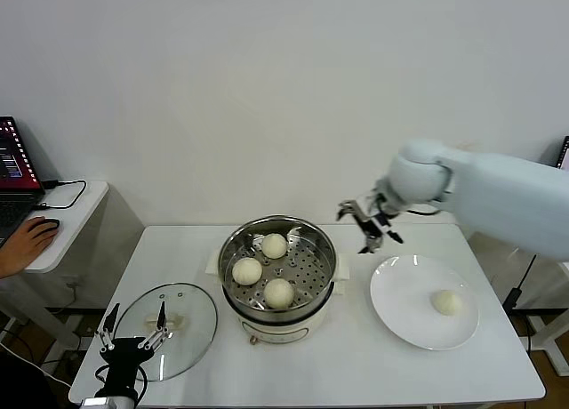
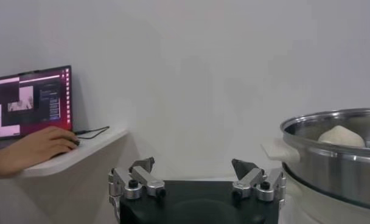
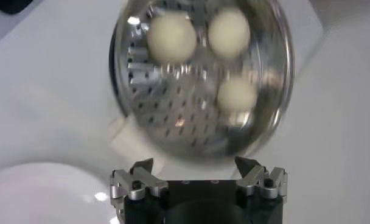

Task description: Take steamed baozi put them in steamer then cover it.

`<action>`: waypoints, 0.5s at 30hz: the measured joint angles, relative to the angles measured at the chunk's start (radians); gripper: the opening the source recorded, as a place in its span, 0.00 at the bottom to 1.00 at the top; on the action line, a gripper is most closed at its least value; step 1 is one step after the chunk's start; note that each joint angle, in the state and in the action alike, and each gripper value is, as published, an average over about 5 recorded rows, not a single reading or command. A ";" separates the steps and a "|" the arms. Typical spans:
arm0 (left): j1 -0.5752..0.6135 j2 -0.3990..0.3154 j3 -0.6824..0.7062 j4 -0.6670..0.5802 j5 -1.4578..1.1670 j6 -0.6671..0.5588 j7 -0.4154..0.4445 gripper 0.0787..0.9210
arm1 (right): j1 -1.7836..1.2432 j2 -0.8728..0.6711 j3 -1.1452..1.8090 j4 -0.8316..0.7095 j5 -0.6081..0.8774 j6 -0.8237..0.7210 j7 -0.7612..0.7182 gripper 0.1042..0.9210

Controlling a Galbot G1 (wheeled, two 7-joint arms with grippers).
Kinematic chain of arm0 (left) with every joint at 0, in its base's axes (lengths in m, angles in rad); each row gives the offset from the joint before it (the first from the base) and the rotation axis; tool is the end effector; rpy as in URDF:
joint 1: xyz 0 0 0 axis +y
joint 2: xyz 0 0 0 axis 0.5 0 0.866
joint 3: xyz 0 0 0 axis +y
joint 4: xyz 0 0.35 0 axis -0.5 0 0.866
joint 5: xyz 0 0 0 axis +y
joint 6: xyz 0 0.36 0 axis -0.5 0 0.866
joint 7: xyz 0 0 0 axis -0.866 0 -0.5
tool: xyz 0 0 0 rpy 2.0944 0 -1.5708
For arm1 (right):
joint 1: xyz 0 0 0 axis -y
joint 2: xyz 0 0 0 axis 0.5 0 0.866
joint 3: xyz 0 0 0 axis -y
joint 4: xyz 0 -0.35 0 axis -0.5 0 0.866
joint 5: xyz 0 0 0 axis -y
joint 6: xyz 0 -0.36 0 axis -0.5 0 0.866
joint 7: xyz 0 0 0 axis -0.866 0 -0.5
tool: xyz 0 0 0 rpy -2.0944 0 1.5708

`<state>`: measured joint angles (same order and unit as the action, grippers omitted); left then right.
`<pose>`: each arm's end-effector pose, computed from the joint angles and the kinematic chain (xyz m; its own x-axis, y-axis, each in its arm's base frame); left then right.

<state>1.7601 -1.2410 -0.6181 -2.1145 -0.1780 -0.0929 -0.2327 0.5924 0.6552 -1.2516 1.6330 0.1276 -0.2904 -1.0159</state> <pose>0.1368 0.0805 -0.3107 -0.9912 -0.1250 0.0427 -0.1174 0.9819 0.1487 0.4825 -0.0454 -0.0399 -0.3250 -0.1876 0.9269 -0.8582 -0.3532 -0.3724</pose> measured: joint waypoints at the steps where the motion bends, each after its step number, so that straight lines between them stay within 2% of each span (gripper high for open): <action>1: 0.000 0.002 0.000 -0.001 0.000 0.001 0.000 0.88 | -0.018 -0.023 0.011 -0.001 -0.007 -0.009 -0.005 0.88; 7: 0.001 0.005 -0.001 0.001 0.001 0.002 0.001 0.88 | -0.176 -0.133 0.143 -0.040 -0.078 -0.001 -0.055 0.88; 15: 0.009 0.002 -0.009 0.005 0.004 0.003 0.002 0.88 | -0.451 -0.198 0.389 -0.131 -0.195 0.069 -0.119 0.88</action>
<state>1.7691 -1.2386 -0.6273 -2.1091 -0.1745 -0.0896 -0.2311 0.1410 0.4576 -0.8623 1.5025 -0.0672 -0.2211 -1.1349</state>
